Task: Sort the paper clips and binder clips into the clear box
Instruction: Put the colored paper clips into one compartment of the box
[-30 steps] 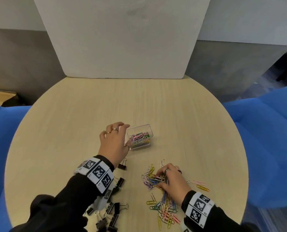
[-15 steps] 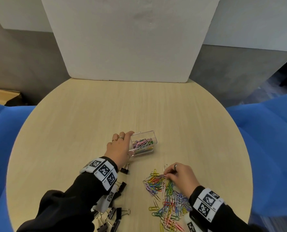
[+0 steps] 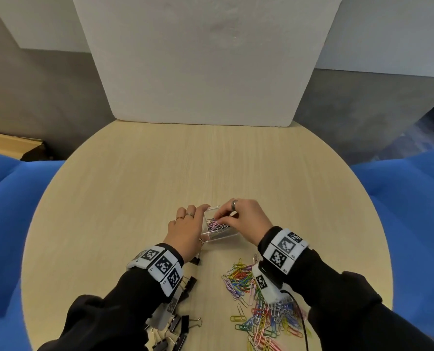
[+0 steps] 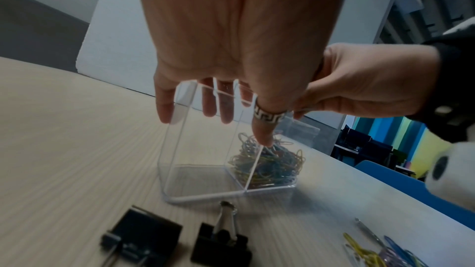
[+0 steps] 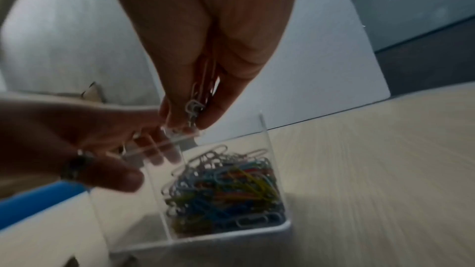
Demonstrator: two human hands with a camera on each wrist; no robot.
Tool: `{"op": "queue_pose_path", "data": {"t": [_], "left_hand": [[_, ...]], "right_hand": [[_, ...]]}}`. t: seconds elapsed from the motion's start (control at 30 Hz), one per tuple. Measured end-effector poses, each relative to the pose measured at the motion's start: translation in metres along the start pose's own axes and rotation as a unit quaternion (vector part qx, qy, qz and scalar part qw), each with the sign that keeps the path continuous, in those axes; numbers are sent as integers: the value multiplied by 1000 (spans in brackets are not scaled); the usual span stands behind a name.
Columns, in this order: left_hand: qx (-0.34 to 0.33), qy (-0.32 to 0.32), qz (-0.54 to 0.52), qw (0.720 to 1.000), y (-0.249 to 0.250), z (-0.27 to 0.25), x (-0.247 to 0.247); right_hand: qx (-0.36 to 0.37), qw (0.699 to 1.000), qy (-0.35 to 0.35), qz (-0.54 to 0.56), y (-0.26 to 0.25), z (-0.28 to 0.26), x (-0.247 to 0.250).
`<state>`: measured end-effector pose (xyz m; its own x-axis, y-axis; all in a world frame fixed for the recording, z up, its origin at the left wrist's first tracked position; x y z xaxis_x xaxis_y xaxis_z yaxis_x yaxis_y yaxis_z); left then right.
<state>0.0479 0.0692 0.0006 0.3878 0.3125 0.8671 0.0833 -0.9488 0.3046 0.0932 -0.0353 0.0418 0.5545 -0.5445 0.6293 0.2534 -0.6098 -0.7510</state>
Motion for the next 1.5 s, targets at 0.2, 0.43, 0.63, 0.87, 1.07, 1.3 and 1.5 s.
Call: {"op": "queue_pose_path", "data": {"t": [0.2, 0.43, 0.63, 0.87, 1.07, 1.3, 1.5], "left_hand": [[-1, 5, 1, 1000, -1, 0, 0], [-2, 12, -5, 1000, -3, 3, -3], [-8, 15, -6, 1000, -2, 3, -3], [-5, 16, -3, 1000, -2, 2, -2], [-8, 17, -14, 1000, -2, 2, -2], [-5, 16, -6, 1000, -2, 1, -2], [0, 15, 4, 1000, -2, 1, -2]], "right_hand": [[77, 994, -32, -73, 2, -1, -8], [88, 921, -61, -376, 13, -11, -7], [90, 870, -1, -484, 18, -15, -7], [138, 891, -14, -431, 11, -18, -18], [96, 887, 13, -452, 12, -11, -3], [66, 906, -11, -417, 13, -8, -16], [-12, 936, -78, -343, 15, 3, -21]]}}
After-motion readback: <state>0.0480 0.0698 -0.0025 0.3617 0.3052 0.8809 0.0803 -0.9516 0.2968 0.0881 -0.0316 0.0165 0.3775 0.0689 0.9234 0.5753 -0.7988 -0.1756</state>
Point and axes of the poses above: each hand's wrist, its own z-axis towards the middle knuckle, its own x-axis out of the back of the hand, y = z × x, the point moved 8 cm from there along z, towards the middle knuckle, and after that the axes turned 6 degrees about -y, right-handed, at the moved point
